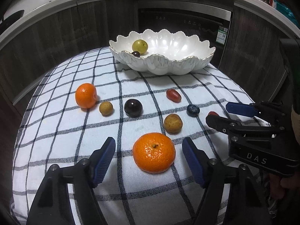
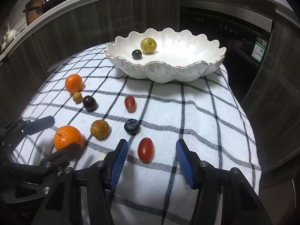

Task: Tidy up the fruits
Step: 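Grasp the red grape tomato with the right tool while the left grasps the tangerine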

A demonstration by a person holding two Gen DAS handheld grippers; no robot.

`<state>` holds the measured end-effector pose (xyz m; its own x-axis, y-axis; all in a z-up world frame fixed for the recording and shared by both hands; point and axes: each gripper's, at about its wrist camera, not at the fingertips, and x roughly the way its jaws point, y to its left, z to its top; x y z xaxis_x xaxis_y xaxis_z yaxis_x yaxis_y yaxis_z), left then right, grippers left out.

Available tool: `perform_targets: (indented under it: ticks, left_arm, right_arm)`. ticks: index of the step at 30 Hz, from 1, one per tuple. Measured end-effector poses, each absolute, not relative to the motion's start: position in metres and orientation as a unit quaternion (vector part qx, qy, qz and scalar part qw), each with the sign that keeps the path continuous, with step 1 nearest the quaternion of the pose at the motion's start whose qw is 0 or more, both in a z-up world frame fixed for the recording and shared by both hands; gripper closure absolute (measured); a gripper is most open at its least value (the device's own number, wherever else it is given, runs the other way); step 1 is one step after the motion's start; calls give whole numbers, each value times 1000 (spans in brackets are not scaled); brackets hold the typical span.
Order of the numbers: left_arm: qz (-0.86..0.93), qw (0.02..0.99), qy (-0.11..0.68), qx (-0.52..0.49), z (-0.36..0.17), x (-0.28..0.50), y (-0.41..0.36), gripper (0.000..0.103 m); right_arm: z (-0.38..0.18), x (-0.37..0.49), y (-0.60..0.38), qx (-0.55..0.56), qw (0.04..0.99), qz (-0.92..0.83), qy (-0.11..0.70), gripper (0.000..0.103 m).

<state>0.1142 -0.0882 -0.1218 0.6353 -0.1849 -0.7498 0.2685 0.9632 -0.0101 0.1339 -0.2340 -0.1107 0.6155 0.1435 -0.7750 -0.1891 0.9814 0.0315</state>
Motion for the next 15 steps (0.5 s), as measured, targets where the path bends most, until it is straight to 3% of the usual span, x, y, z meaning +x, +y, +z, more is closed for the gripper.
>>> perform_targets:
  ticks: [9,11,15]
  left_arm:
    - [-135,896,420,47,-132,117,-90,51]
    - [-140,894,423,48,-134,117,-91,55]
    - [-141,894,422,51,-134,117,-92,56]
  right_arm:
    - [-119,137,-229,-31,891,99,443,72]
    - [-121,137,-228,-32,889,98,446,73]
    - [-122,137,-227,-37,889,96,445,82]
